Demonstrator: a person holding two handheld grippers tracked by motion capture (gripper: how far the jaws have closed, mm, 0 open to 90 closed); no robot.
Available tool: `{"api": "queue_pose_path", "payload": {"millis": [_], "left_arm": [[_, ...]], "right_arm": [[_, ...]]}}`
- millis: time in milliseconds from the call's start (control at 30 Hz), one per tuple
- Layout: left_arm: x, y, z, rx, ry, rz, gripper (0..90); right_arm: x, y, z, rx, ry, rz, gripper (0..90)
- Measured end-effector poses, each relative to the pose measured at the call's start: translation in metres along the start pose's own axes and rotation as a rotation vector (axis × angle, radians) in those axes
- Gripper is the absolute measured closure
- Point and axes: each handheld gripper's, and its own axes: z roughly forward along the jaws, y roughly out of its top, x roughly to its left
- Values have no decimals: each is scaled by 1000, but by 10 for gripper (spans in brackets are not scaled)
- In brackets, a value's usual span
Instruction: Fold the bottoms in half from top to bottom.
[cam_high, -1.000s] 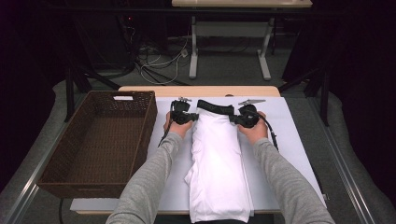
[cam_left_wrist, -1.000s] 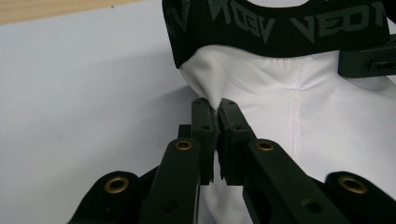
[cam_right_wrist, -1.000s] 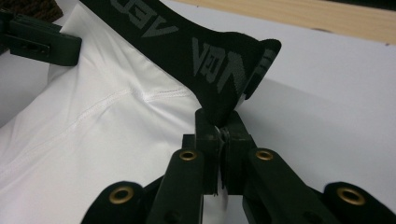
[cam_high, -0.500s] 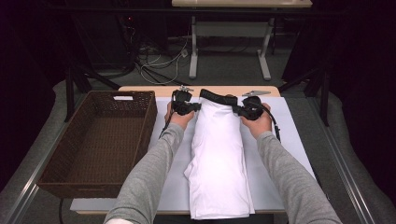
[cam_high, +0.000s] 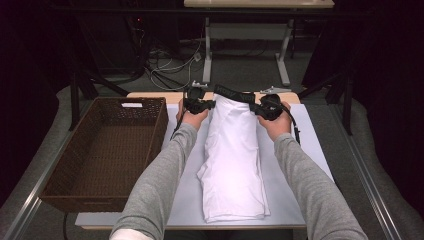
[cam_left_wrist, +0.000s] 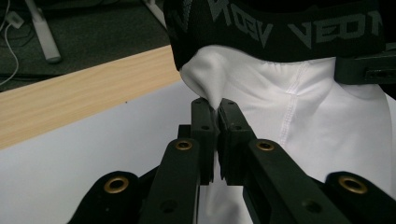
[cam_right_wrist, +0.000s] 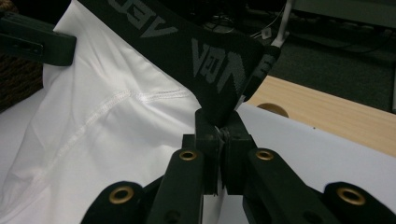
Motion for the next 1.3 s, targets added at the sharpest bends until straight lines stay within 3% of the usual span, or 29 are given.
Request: {"api": "queue_pose_path", "payload": {"millis": [600,800,1167,1300], "left_arm": [[1,18,-10,-53,5,10,866],[2,8,-6,-47,-3,15,865],[2,-15,-6,-61,-25,-19,866],[-1,-22,-10,-61,-28,0,866]], "right_arm": [[2,18,-5,-61,-17,-11,876],[2,12,-2,-37,-21,-47,876],[6,-5,0,-42,0,-53,876],[7,-10,-4,-50,13,-54,876]]}}
